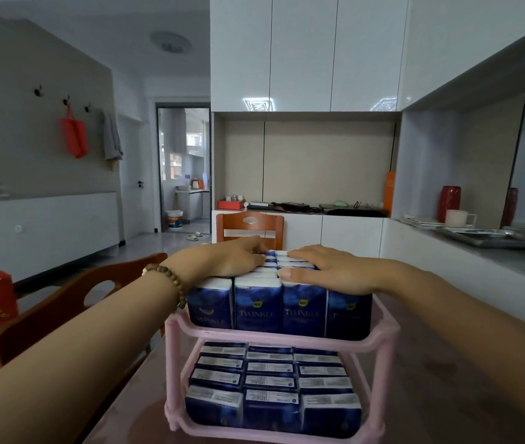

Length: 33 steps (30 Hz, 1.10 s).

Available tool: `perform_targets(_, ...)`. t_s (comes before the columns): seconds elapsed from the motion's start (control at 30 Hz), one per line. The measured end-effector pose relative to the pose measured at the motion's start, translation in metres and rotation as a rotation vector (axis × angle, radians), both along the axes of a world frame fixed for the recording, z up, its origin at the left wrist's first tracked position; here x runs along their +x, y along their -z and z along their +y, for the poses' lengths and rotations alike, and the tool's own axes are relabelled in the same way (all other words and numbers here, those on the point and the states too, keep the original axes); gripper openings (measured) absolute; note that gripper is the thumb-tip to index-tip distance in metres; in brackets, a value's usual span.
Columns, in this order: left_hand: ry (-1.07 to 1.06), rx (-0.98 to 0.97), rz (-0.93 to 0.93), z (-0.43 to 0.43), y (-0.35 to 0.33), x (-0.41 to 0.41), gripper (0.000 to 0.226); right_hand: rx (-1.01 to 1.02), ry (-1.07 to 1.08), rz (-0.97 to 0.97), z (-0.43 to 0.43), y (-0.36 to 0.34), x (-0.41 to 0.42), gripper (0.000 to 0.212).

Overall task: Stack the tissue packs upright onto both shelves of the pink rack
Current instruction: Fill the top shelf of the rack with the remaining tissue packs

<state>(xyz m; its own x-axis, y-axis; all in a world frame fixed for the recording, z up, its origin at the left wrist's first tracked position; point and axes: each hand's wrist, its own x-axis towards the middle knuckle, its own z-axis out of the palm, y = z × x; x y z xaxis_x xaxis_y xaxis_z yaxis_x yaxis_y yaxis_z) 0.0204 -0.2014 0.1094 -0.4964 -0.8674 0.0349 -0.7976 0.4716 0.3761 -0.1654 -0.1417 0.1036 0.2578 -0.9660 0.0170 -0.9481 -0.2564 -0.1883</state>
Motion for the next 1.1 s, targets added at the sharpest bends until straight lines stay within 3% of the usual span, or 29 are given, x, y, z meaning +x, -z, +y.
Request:
perform_targets(0.07,-0.004,0.002,0.007,-0.001,0.0,0.001,0.021,0.018,0.018,0.004,0.0,-0.001,-0.001,0.101)
perform_targets(0.17,0.011,-0.003,-0.016,0.002,-0.001,0.0,0.04,0.062,0.053,0.006,0.002,-0.003,0.001,0.103)
perform_targets(0.27,0.022,-0.034,-0.066,0.003,-0.001,-0.002,0.041,0.046,0.056,-0.011,0.003,-0.002,0.004,0.096)
perform_targets(0.43,0.02,-0.019,0.033,0.014,-0.008,0.0,0.042,0.075,0.035,-0.083,0.011,-0.009,0.006,0.092)
perform_targets(0.53,0.002,-0.029,0.014,0.02,-0.015,0.009,0.05,0.071,0.012,-0.167,0.018,-0.016,0.002,0.076)
perform_targets(0.67,-0.006,-0.015,-0.09,0.024,-0.006,0.019,0.053,0.062,0.053,-0.124,0.019,-0.011,-0.003,0.069)
perform_targets(1.1,-0.045,-0.011,0.064,0.028,-0.003,0.015,0.047,0.067,0.057,-0.218,0.021,-0.013,0.01,0.051)
